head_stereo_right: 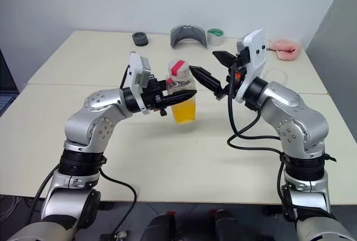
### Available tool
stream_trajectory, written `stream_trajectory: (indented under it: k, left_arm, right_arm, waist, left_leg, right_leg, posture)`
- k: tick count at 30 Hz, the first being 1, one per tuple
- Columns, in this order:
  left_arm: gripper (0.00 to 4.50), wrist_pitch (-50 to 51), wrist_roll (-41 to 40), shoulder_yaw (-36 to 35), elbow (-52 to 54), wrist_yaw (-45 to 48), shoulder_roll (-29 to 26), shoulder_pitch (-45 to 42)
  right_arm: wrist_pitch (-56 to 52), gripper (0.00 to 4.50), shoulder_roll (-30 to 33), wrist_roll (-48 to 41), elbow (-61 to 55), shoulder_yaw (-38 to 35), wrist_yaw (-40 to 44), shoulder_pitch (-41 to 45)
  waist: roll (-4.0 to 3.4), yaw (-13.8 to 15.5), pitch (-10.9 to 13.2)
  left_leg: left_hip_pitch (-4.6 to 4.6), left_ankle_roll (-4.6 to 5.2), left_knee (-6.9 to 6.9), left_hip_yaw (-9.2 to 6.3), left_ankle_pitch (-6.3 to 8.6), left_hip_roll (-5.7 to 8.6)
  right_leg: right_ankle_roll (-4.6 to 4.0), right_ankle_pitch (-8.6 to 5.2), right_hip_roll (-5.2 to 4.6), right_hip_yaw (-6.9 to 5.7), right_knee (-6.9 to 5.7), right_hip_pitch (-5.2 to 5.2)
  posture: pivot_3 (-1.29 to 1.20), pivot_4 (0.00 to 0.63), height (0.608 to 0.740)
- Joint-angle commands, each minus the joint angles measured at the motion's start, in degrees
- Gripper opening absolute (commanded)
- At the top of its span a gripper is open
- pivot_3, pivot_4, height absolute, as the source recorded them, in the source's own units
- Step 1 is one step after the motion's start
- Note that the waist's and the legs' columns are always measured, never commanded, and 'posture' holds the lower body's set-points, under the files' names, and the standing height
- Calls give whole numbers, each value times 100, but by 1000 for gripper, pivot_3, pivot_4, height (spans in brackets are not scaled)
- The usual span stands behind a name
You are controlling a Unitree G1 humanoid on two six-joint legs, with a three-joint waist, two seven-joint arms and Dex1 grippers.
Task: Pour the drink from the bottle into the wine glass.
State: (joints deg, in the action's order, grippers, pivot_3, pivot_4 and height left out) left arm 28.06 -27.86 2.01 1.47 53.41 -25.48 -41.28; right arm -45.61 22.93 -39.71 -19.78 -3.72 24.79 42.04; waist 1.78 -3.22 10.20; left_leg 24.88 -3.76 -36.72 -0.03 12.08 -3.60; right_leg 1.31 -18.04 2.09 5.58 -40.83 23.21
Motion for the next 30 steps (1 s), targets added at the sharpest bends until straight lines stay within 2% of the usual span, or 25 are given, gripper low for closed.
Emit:
stream_trajectory:
  k: [1, 30]
  left_arm:
    - [1797, -160, -24, -100, 102, 49, -24, -188]
    - [1797, -243, 57, -68, 36, 69, 59, -243]
  right_arm:
    - [9, 4494, -55, -203, -260, -70, 71, 92]
    - [-27, 4494, -260, -209, -375, 208, 78, 154]
  waist:
    - [0, 0, 0]
    - [0, 0, 0]
  left_leg:
    - [0, 0, 0, 0, 0, 0]
    - [0, 0, 0, 0, 0, 0]
  right_leg:
    - [0, 0, 0, 0, 0, 0]
    - [0, 0, 0, 0, 0, 0]
  posture:
    - [0, 150, 740]
    - [0, 150, 740]
